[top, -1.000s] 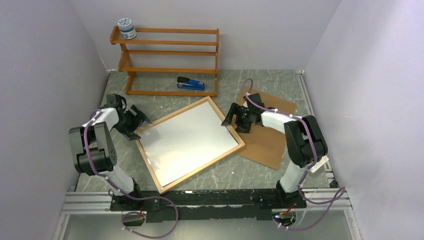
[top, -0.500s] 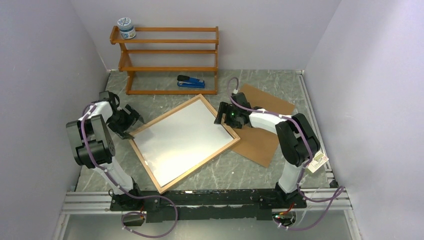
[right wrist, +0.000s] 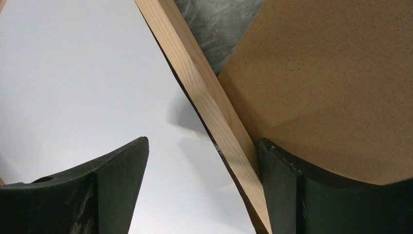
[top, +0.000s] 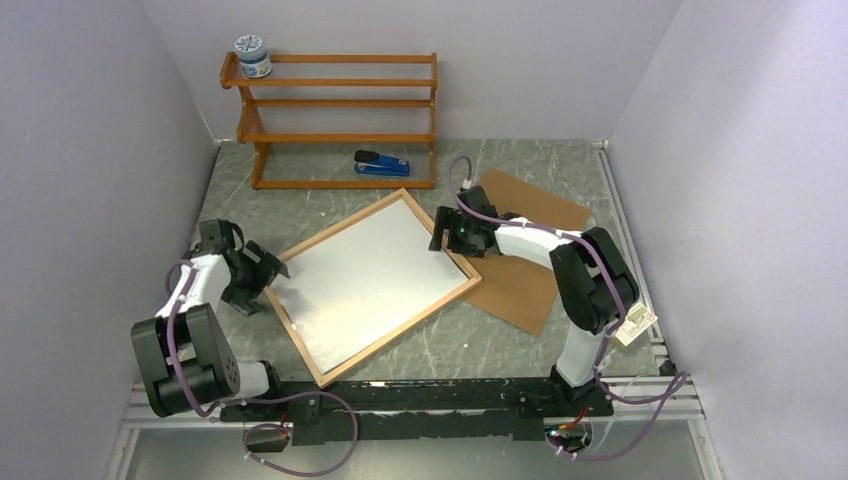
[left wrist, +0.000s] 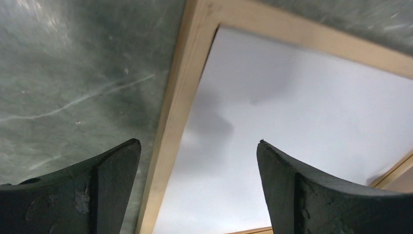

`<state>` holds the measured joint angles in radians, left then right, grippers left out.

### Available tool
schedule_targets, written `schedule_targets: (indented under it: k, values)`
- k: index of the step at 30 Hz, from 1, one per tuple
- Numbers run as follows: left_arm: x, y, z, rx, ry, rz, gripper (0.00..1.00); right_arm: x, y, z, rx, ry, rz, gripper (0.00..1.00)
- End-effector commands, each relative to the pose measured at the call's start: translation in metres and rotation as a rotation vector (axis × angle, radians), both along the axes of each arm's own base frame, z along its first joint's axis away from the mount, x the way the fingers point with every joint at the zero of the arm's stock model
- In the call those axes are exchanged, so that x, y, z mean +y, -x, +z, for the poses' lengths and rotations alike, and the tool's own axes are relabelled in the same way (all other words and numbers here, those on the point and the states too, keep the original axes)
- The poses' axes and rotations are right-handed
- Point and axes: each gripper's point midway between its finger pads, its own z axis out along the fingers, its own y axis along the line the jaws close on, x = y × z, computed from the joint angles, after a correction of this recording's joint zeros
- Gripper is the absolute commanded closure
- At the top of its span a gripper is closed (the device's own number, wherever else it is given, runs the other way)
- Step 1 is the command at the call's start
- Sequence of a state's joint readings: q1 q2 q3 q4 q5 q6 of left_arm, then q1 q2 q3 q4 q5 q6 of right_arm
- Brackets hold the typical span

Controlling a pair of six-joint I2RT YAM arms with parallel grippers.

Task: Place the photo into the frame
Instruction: Move the photo frame to the center of the board.

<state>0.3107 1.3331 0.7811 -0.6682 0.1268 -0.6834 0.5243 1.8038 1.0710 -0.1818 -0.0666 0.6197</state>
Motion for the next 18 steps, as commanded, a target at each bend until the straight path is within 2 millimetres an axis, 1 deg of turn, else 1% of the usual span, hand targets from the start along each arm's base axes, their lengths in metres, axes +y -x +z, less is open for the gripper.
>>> schedule_targets:
  k: [1,3,6,10,13,15,18]
  values:
    - [-0.017,0.001,-0.012,-0.035,0.086,0.011,0.06,0.028,0.081,-0.004,0.266,-0.068,0.136,0.16]
    - [-0.026,0.000,-0.016,-0.033,0.141,-0.014,0.06,0.027,0.083,-0.005,0.264,-0.069,0.142,0.16]
    - [-0.043,-0.013,-0.012,-0.091,0.236,-0.072,0.09,0.023,0.088,-0.004,0.262,-0.072,0.150,0.16]
    - [-0.064,-0.040,0.012,-0.231,0.326,-0.170,0.10,0.015,0.090,0.002,0.250,-0.099,0.119,0.17]
    - [-0.078,-0.054,0.029,-0.284,0.358,-0.238,0.10,0.009,0.088,0.009,0.222,-0.113,0.109,0.18]
    - [-0.081,-0.061,0.034,-0.286,0.351,-0.262,0.10,0.008,0.086,0.010,0.212,-0.120,0.113,0.18]
    - [-0.082,-0.069,0.037,-0.282,0.342,-0.282,0.10,0.012,0.086,0.011,0.212,-0.138,0.140,0.18]
